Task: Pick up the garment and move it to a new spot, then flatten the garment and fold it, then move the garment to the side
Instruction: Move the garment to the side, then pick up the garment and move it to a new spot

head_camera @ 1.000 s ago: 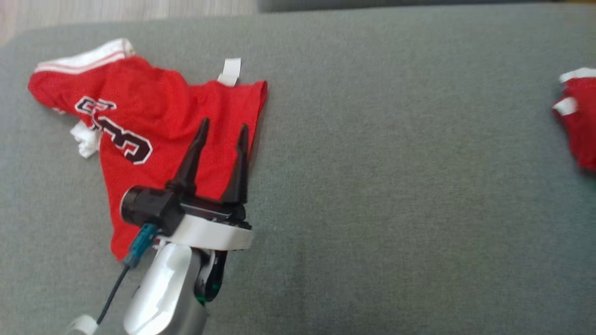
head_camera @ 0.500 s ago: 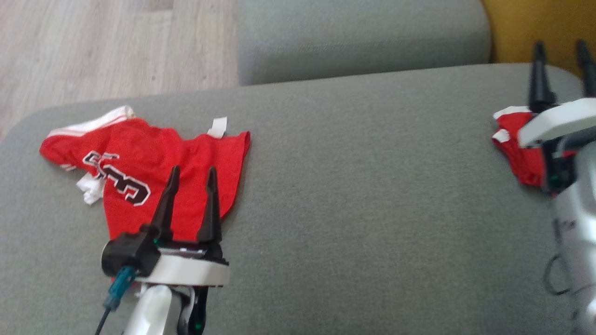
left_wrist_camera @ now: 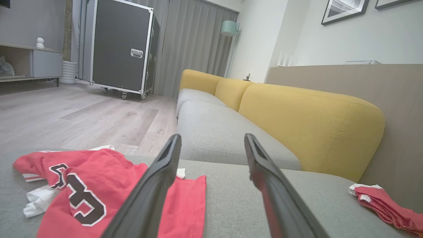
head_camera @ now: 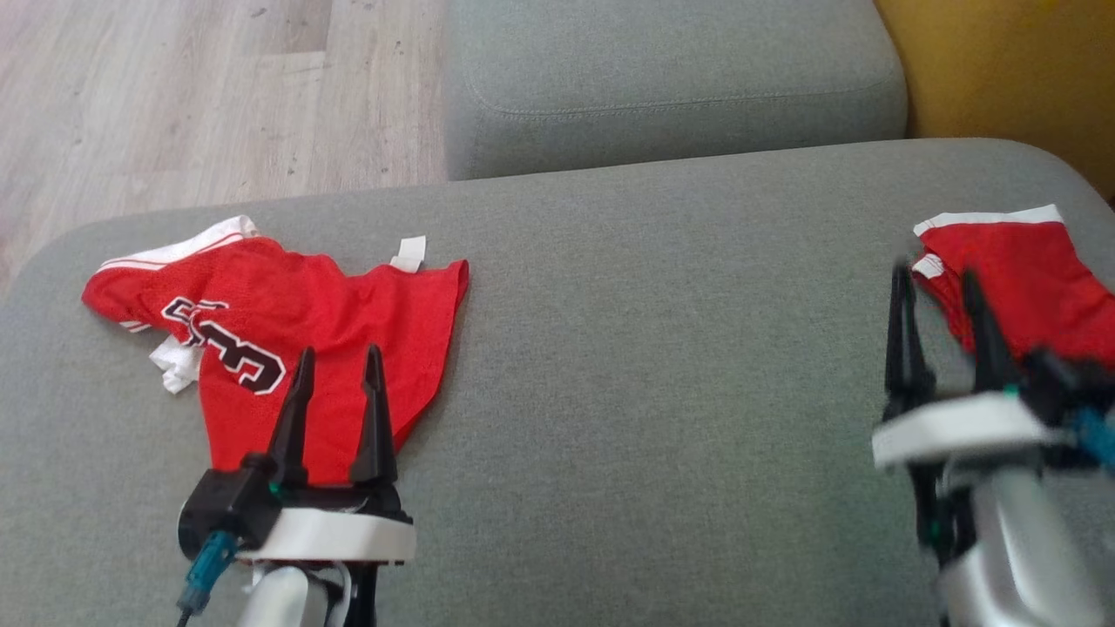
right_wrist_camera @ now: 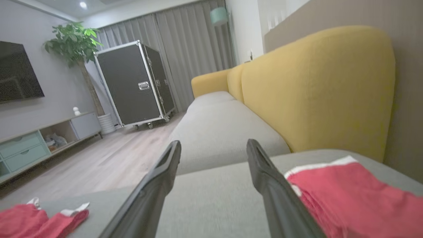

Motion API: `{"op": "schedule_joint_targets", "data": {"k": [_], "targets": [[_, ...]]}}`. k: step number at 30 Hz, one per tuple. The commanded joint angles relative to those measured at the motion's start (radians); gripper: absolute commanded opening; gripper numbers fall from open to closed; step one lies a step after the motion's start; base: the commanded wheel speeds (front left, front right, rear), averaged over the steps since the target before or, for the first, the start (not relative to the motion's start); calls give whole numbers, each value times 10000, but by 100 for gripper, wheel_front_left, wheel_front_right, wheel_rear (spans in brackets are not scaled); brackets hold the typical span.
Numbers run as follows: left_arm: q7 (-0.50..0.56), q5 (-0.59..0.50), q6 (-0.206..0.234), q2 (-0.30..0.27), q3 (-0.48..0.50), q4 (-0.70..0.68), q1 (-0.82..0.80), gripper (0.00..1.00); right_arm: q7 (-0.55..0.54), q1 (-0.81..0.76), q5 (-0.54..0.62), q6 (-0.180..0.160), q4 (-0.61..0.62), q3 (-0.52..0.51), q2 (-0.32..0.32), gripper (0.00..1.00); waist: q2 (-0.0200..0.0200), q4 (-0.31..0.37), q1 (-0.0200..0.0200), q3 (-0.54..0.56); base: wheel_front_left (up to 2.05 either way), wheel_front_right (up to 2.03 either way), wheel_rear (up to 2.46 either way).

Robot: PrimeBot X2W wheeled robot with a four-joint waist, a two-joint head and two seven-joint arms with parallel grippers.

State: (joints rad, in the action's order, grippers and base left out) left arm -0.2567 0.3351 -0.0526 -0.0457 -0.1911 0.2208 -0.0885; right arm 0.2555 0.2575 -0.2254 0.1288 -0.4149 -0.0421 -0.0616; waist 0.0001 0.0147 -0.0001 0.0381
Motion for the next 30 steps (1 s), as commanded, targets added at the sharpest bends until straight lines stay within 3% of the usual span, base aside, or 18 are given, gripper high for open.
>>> {"op": "schedule_joint_targets", "data": {"k": [1, 9, 30], "targets": [[-51, 28, -13, -45, 358, -263, -268, 100, 62, -130, 84, 19, 488, 167, 90, 100, -1, -19, 1, -8, 0, 0, 0], [-51, -151, 48, -45, 405, -76, -78, 100, 62, -1486, 178, 19, 1133, 426, 111, 100, -1, -43, 1, -112, 0, 0, 0], [-51, -207, 82, -45, 433, 141, -133, 100, 62, -1498, -10, 19, 1411, 534, 113, 100, -1, -321, 1, -74, 0, 0, 0]]}}
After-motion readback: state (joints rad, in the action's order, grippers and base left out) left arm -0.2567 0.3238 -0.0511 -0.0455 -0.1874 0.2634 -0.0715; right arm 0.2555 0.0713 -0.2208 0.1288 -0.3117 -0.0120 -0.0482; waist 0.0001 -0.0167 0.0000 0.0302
